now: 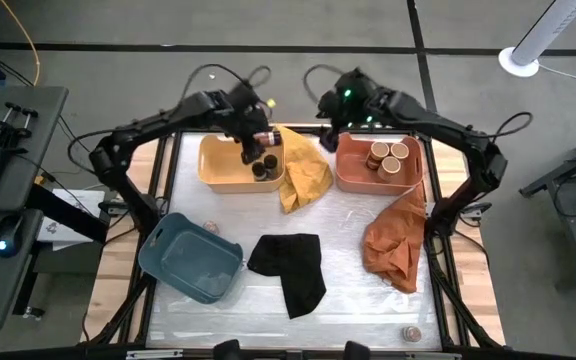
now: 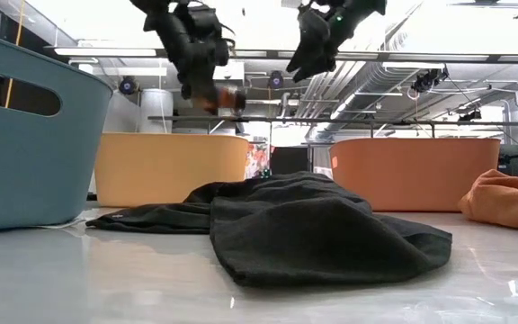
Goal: Sort spices by type
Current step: Put the black spice bottle into the yellow bin
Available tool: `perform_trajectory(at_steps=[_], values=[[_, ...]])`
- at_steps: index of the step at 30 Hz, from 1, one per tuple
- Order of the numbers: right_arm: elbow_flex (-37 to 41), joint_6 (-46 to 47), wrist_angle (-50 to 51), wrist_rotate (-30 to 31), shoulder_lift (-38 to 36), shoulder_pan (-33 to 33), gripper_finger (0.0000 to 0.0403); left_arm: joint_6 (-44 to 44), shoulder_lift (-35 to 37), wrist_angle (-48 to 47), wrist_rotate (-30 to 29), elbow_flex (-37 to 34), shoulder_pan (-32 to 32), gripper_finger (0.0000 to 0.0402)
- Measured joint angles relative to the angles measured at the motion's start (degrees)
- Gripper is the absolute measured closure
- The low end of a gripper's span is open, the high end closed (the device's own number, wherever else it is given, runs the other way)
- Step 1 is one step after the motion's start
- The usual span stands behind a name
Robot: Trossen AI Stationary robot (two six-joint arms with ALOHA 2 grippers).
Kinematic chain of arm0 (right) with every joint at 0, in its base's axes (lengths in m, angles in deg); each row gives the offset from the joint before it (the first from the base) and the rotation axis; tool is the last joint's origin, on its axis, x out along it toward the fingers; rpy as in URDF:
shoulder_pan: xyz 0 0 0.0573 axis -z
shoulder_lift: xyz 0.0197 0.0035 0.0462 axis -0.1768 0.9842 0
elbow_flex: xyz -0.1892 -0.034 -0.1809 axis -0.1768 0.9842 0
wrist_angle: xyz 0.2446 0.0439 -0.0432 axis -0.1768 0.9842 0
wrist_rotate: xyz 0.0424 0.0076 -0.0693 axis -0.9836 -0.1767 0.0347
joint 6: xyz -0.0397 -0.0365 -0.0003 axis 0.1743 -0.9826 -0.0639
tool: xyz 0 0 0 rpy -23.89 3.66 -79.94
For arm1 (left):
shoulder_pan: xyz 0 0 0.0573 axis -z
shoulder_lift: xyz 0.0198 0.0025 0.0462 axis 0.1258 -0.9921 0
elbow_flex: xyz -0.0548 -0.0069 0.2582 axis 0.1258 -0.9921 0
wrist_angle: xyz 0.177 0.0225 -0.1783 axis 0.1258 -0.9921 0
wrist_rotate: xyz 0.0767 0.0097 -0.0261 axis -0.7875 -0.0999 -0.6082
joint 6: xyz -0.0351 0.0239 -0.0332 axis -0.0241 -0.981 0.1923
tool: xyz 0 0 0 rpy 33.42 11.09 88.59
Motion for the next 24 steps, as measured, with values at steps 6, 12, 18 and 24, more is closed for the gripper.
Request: perform_trajectory(at_steps=[6, 12, 18, 24], values=[[0.0, 7.1, -8.9, -16.0, 0.1, 4.6, 0.0141, 9.8, 7.0, 25.6, 14.6, -8.4, -4.5, 0.0253], [0.0, 12.3, -20.2, -20.1, 0.3, 3.9, 0.0141, 18.4, 9.7, 48.9, 13.9, -16.6, -3.7, 0.0253], [0.0, 18.0, -26.0, -16.4, 0.8, 3.7, 0.0141, 23.1, 9.2, 64.2, 7.3, -20.3, -0.5, 0.0253], [0.1, 20.0, -28.8, -13.8, 1.0, 3.7, 0.0141, 22.2, 8.8, 69.4, 0.3, -20.3, 2.6, 0.0253]])
